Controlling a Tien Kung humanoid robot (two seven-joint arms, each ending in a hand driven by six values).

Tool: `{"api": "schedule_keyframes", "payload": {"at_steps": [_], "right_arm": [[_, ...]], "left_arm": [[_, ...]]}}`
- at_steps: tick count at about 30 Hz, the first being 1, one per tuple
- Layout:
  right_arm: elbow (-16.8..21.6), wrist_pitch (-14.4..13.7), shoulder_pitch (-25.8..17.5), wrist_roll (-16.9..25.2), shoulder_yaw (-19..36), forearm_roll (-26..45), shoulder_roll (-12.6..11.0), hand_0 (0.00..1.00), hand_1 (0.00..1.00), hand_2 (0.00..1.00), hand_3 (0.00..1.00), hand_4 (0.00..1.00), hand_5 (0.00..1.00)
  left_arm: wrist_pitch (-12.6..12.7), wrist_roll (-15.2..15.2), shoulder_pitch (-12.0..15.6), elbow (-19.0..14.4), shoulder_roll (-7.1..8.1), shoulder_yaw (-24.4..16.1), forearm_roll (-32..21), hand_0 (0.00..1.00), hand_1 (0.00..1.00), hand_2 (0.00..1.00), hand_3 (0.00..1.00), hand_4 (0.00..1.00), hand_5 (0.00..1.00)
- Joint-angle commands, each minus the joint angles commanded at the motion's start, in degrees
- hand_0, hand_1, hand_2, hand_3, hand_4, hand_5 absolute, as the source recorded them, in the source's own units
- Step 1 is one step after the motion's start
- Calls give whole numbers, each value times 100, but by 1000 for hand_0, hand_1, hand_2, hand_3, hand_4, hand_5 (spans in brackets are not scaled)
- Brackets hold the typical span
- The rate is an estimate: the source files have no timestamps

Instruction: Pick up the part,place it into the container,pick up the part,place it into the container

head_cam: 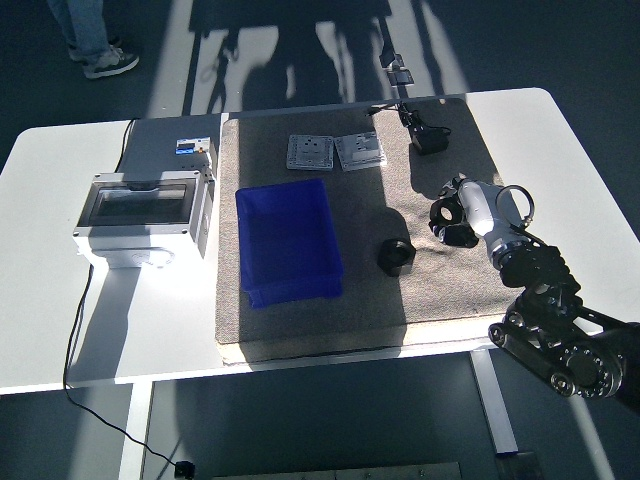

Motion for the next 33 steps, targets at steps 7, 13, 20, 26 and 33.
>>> {"api": "schedule_keyframes", "payload": {"at_steps": [7, 13, 20, 26, 33], "right_arm": [[640, -473, 491, 564, -561, 726, 49, 664, 290, 364, 592, 310, 2], [1146, 160, 1154, 811, -1424, 1287, 330, 701, 353, 395, 612, 312, 2], [685, 605, 1461, 855, -2263, 1323, 659, 736, 396, 506, 669, 329, 2], [533, 802, 1407, 805, -2289, 1253, 762, 836, 726, 832, 903, 510, 101], [529, 931, 1387, 788, -2298, 1203, 767, 998, 934, 960, 996, 633, 211]], "left_arm": [[3, 7, -5, 0, 9, -15, 25, 669, 576, 649, 633, 649, 639], [-14, 35, -54, 0, 20, -49, 110, 669, 574, 648, 634, 649, 638], [4, 21, -83, 0, 59, -53, 56, 669, 575, 646, 634, 652, 636], [16, 9, -78, 0, 71, -54, 40, 667, 573, 646, 635, 656, 637], [12, 17, -75, 0, 68, -49, 48, 668, 573, 646, 635, 659, 640]]}}
